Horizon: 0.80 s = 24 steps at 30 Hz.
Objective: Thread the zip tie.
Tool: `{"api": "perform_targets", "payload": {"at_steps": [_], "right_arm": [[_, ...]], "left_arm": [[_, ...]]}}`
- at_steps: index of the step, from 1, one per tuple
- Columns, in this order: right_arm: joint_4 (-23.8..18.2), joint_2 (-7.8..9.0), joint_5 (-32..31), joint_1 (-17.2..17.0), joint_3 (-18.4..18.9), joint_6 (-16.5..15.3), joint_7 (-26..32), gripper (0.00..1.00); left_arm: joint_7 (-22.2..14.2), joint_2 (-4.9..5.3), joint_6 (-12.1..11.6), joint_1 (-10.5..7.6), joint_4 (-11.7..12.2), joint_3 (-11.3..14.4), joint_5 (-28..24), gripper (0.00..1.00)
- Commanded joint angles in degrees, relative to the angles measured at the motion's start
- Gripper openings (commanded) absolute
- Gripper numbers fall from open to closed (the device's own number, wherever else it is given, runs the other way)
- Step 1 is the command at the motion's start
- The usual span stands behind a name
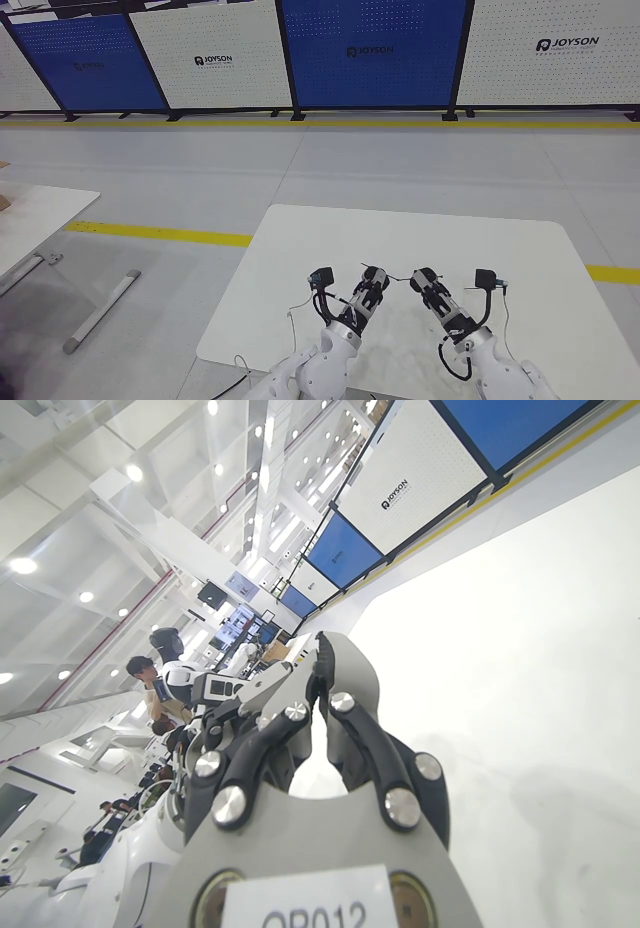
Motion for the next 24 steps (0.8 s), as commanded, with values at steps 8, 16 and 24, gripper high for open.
{"api": "perform_targets", "payload": {"at_steps": [8, 16, 24], "right_arm": [[0.74, -0.26, -0.2, 0.76, -0.32, 0.82, 0.4, 0.0], [1.23, -0.54, -0.56, 1.51, -0.94, 1.94, 1.17, 0.0], [1.17, -0.67, 0.68, 1.47, -0.67, 0.73, 1.35, 0.44]], "left_arm": [[-0.66, -0.33, -0.46, 0.16, 0.08, -0.43, -0.17, 0.0], [-1.74, -0.44, -1.28, 0.66, -0.19, -1.03, 0.0, 0.0], [-1.98, -0.69, -0.69, 0.51, 0.47, -1.43, 0.24, 0.0]]}}
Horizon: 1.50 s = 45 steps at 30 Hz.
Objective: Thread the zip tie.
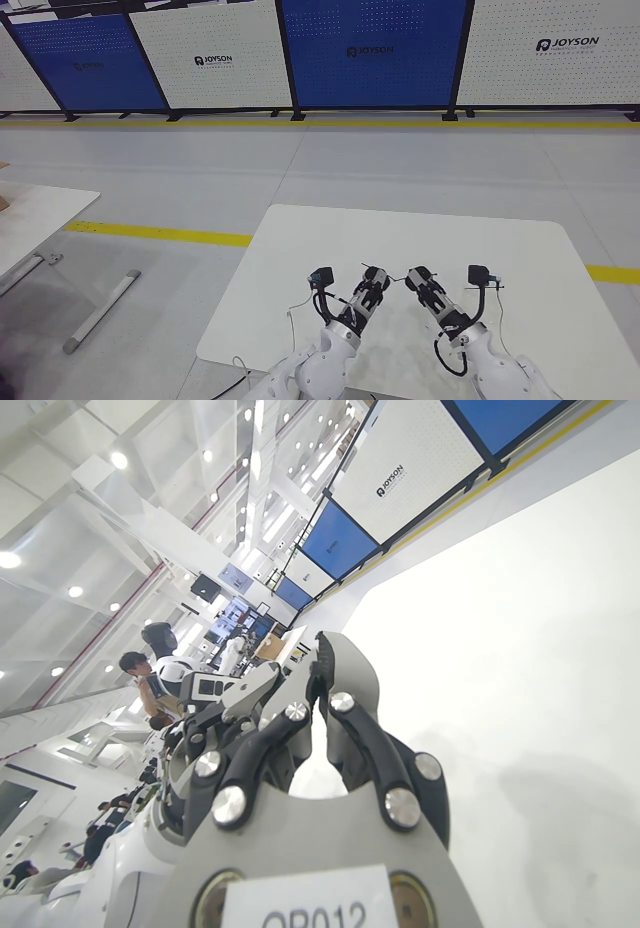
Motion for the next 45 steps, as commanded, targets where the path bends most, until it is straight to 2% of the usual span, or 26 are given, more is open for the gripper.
{"api": "perform_targets", "payload": {"at_steps": [1, 13, 22, 25, 28, 31, 34, 36, 45], "right_arm": [[-0.03, 0.02, 0.1, -0.18, 0.26, -0.47, -0.07, 0.44], [-0.11, -0.02, -0.76, -0.95, 0.69, -1.16, -0.25, 0.31], [0.01, -0.05, -0.6, -1.23, 1.16, -1.38, -0.16, 0.32], [0.01, -0.07, -0.38, -1.25, 1.31, -1.4, -0.06, 0.27], [0.1, -0.12, -0.2, -1.21, 1.27, -1.38, 0.08, 0.29], [0.29, -0.17, 0.0, -1.06, 1.33, -1.39, 0.19, 0.26], [0.34, -0.2, 0.06, -1.04, 1.37, -1.35, 0.23, 0.13], [0.3, -0.23, 0.02, -1.02, 1.37, -1.28, 0.27, 0.0], [-0.01, -0.31, -0.58, -1.04, 1.42, -0.84, 0.32, 0.0]], "left_arm": [[0.1, -0.15, 0.69, -0.36, 0.51, 0.02, -0.16, 0.0], [1.07, -1.01, 1.98, -1.67, 2.44, 0.21, -0.75, 0.0], [1.49, -1.46, 2.48, -1.78, 2.67, 0.18, -0.69, 0.0], [1.42, -1.53, 2.21, -1.52, 2.43, 0.12, -0.38, 0.0], [1.54, -1.62, 2.38, -1.48, 2.46, -0.27, -0.7, 0.0], [1.36, -1.74, 2.35, -1.52, 2.52, -0.34, -0.8, 0.0], [1.18, -1.79, 2.06, -1.29, 2.29, -0.46, -0.59, 0.0], [1.09, -1.81, 1.93, -1.12, 2.08, -0.56, -0.43, 0.0], [0.6, -1.91, 1.33, -0.38, 1.2, -0.99, 0.33, 0.0]]}}
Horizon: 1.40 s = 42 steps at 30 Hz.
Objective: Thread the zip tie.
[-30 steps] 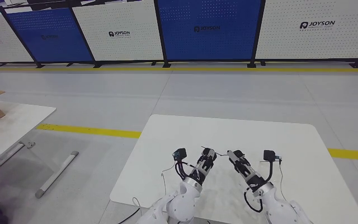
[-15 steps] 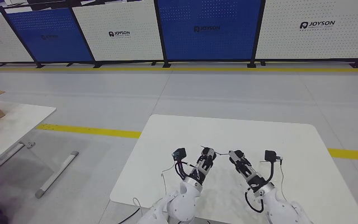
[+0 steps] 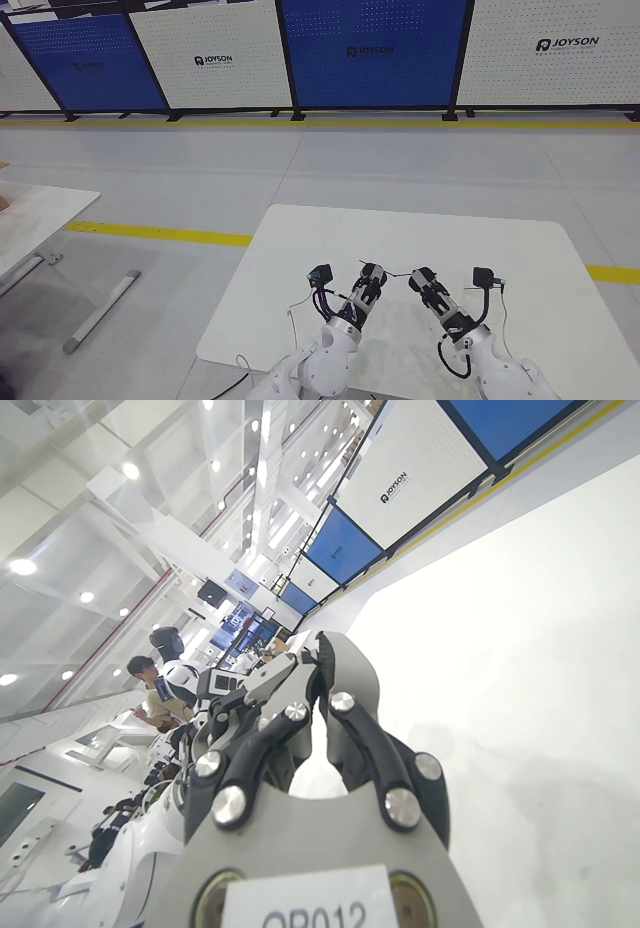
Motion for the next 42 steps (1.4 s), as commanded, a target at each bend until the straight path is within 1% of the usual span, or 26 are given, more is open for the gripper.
{"api": "perform_targets", "payload": {"at_steps": [1, 5, 8, 9, 10, 11, 12, 19, 24, 27, 29, 30, 36, 40, 42], "right_arm": [[-0.04, -0.01, -0.18, -0.02, 0.01, 0.16, 0.04, 0.0], [-0.24, -0.05, -0.6, -0.01, -0.06, 0.57, 0.25, 0.0], [-0.53, -0.05, -0.63, -0.14, 0.09, 0.43, 0.18, 0.0], [-0.61, -0.04, -0.69, -0.23, 0.16, 0.39, 0.14, 0.0], [-0.66, -0.04, -0.74, -0.29, 0.2, 0.39, 0.12, 0.0], [-0.7, -0.04, -0.78, -0.33, 0.23, 0.39, 0.11, 0.0], [-0.73, -0.05, -0.83, -0.37, 0.26, 0.42, 0.1, 0.0], [-0.29, -0.16, -0.62, -0.22, 0.19, 0.33, 0.03, 0.0], [-0.27, -0.24, -0.85, -0.08, 0.05, 0.57, 0.0, 0.0], [-0.22, -0.31, -0.95, 0.1, -0.11, 0.72, 0.02, 0.0], [-0.17, -0.34, -1.0, 0.16, -0.15, 0.7, 0.04, 0.0], [-0.15, -0.35, -1.03, 0.17, -0.16, 0.71, 0.03, 0.0], [-0.13, -0.42, -1.07, 0.17, -0.16, 0.81, 0.0, 0.0], [-0.14, -0.45, -1.19, 0.16, -0.15, 0.76, 0.04, 0.0], [-0.15, -0.47, -1.2, 0.12, -0.11, 0.69, 0.01, 0.0]], "left_arm": [[-0.22, 0.01, -0.46, 0.26, -0.31, -0.01, 0.41, 0.0], [-0.71, 0.09, -1.31, 0.94, -0.98, -0.26, 1.11, 0.0], [-0.51, 0.04, -1.04, 1.13, -1.23, -0.52, 1.02, 0.0], [-0.36, 0.01, -0.7, 1.06, -1.13, -0.6, 1.3, 0.06], [-0.09, -0.01, -0.5, 0.98, -0.98, -0.6, 1.75, 0.24], [0.11, -0.05, -0.36, 0.93, -0.81, -0.52, 2.17, 0.27], [0.34, -0.11, -0.28, 0.88, -0.65, -0.41, 2.49, 0.33], [1.24, -0.44, 0.16, 0.58, 0.13, -0.08, 3.39, 0.33], [0.84, -0.53, -0.14, 0.73, 0.21, 0.19, 4.36, 0.27], [0.53, -0.55, -0.27, 0.92, 0.3, 0.39, 5.23, 0.24], [0.35, -0.59, -0.28, 0.96, 0.43, 0.46, 5.6, 0.24], [0.23, -0.6, -0.27, 0.95, 0.51, 0.49, 5.76, 0.22], [-0.19, -0.72, -0.24, 0.92, 0.76, 0.52, 6.26, 0.22], [-0.25, -0.81, -0.19, 0.9, 0.93, 0.56, 6.56, 0.18], [-0.26, -0.88, -0.11, 0.86, 1.03, 0.56, 6.59, 0.18]]}}
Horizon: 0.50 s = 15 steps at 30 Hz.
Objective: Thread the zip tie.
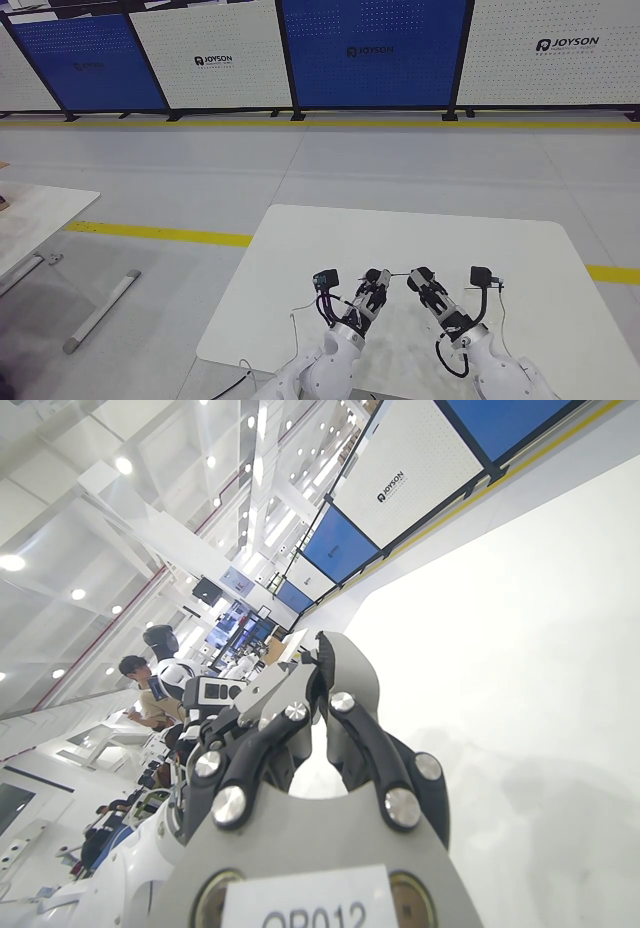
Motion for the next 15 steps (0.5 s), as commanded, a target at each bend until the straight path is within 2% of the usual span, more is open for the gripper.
{"api": "perform_targets", "payload": {"at_steps": [1, 4, 5, 6, 15], "right_arm": [[-0.02, -0.01, 0.0, -0.05, 0.04, -0.06, -0.03, 0.0], [-0.04, -0.03, 0.01, -0.1, 0.11, -0.15, 0.0, 0.0], [-0.04, -0.03, 0.02, -0.11, 0.13, -0.18, 0.03, 0.0], [-0.03, -0.03, 0.03, -0.11, 0.15, -0.21, 0.07, 0.0], [-0.17, -0.04, -0.06, -0.22, 0.43, -0.17, 0.42, 0.0]], "left_arm": [[-0.04, -0.06, 0.14, -0.02, 0.09, -0.01, -0.05, 0.2], [-0.06, -0.15, 0.34, -0.08, 0.19, -0.04, -0.09, 0.13], [-0.05, -0.18, 0.38, -0.09, 0.21, -0.05, -0.09, 0.09], [-0.03, -0.21, 0.42, -0.09, 0.23, -0.05, -0.07, 0.0], [-0.24, -0.38, 0.14, -0.08, 0.38, -0.15, 0.31, 0.0]]}}
